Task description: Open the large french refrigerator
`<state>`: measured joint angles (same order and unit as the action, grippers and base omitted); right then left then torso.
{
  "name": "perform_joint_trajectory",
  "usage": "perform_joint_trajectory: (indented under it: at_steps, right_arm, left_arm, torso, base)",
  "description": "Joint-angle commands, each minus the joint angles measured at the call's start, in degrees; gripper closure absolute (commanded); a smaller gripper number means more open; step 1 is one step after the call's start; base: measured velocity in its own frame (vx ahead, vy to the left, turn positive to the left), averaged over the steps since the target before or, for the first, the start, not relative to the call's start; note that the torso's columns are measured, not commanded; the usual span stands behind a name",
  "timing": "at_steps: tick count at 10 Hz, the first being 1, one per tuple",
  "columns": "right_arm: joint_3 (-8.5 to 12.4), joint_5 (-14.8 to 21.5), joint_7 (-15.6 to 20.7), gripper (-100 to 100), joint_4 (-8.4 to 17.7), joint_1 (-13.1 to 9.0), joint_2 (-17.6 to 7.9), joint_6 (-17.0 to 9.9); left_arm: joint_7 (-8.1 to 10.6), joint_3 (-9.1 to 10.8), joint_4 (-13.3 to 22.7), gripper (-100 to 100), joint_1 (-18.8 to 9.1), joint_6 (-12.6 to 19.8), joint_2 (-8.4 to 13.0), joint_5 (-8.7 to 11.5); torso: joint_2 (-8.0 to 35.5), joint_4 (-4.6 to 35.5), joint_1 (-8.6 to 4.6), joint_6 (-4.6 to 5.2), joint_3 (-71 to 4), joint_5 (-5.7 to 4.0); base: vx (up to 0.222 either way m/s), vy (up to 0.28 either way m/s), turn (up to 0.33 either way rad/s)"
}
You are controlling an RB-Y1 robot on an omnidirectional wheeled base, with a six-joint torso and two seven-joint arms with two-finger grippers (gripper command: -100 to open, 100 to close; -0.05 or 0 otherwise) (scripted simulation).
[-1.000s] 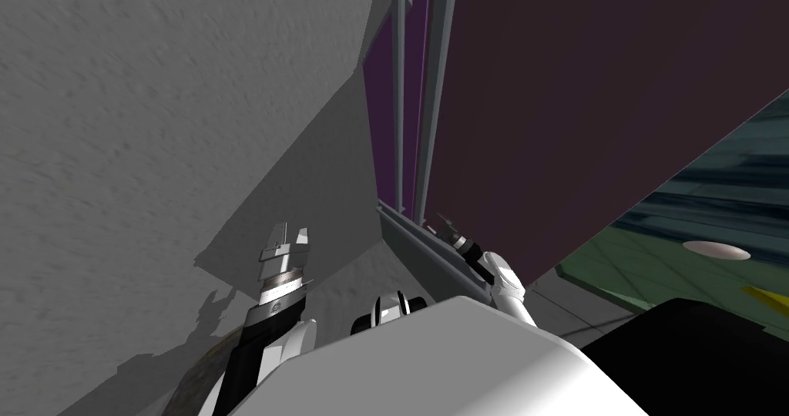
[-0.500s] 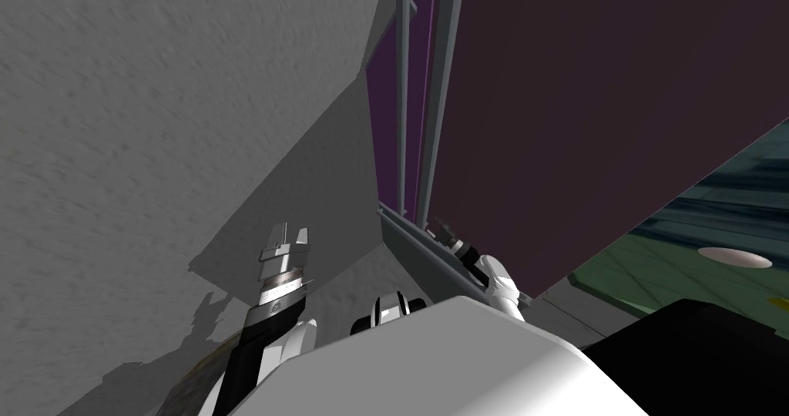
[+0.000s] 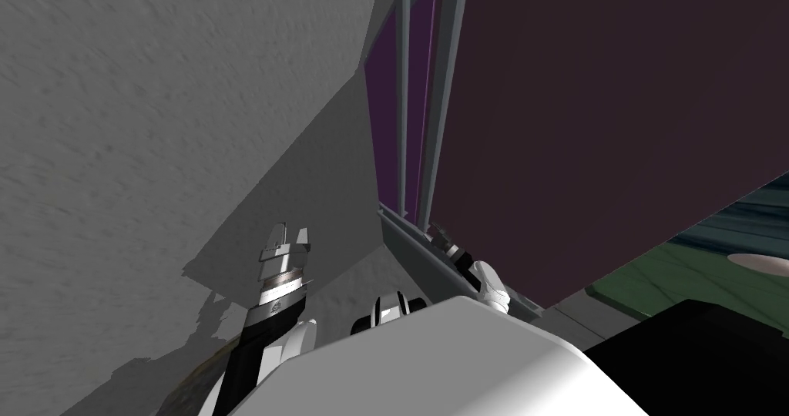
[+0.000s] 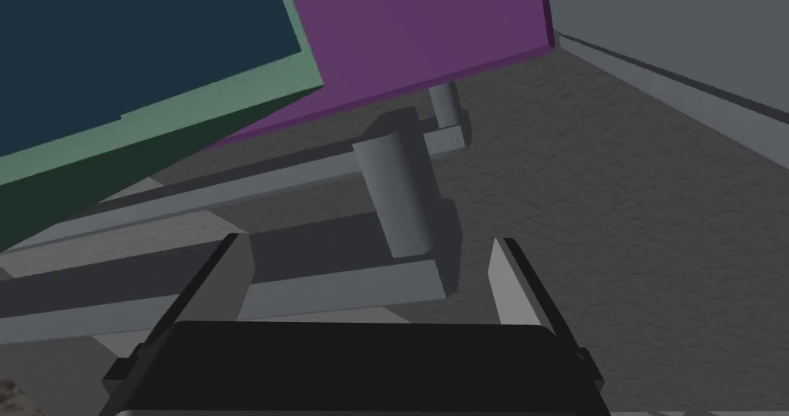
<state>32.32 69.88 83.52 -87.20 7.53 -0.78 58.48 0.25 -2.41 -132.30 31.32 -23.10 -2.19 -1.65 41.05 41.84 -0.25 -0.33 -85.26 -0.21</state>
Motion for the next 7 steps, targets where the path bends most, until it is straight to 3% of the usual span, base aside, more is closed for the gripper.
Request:
perform_joint_trajectory:
  at_steps: [1, 3, 4, 5, 7]
  right_arm:
    - [0.16, 0.76, 0.81, -100, 0.55, -0.15, 3.45, -0.05]
    - [0.1, 0.78, -0.62, -100, 0.12, -0.82, 1.61, -0.81]
    - [0.08, 0.75, 0.03, -100, 0.23, -0.04, 2.16, -0.08]
    - [0.07, 0.8, -0.3, 100, 0.13, -0.06, 2.09, -0.25]
    - [-3.57, -2.29, 2.19, 100, -3.97, 4.26, 2.35, -1.87]
  left_arm:
    - [0.0, 0.0, 0.0, 0, 0.0, 0.0, 0.0, 0.0]
    - [0.0, 0.0, 0.0, 0, -0.01, 0.0, 0.0, 0.0]
    - [0.0, -0.01, 0.0, 0, -0.01, 0.0, -0.01, 0.0]
    - [0.0, 0.0, 0.0, 0, -0.01, 0.0, 0.0, 0.0]
    - [0.0, 0.0, 0.01, 0, -0.03, 0.01, 0.0, 0.0]
  torso:
    - [0.41, 0.16, 0.02, 0.13, 0.23, 0.07]
    - [1.03, 0.38, 0.06, 0.21, 0.61, 0.13]
    - [0.88, 0.52, 0.19, 0.14, 0.5, 0.29]
    - [0.97, 0.44, 0.18, 0.25, 0.52, 0.25]
    - [1.09, 0.3, 0.14, -0.08, 0.67, 0.06]
  base:
    - [0.044, 0.007, 0.019]
    - [0.018, 0.031, -0.007]
    - [0.013, 0.032, -0.001]
    - [0.001, 0.001, -0.015]
    - [-0.077, -0.067, 0.311]
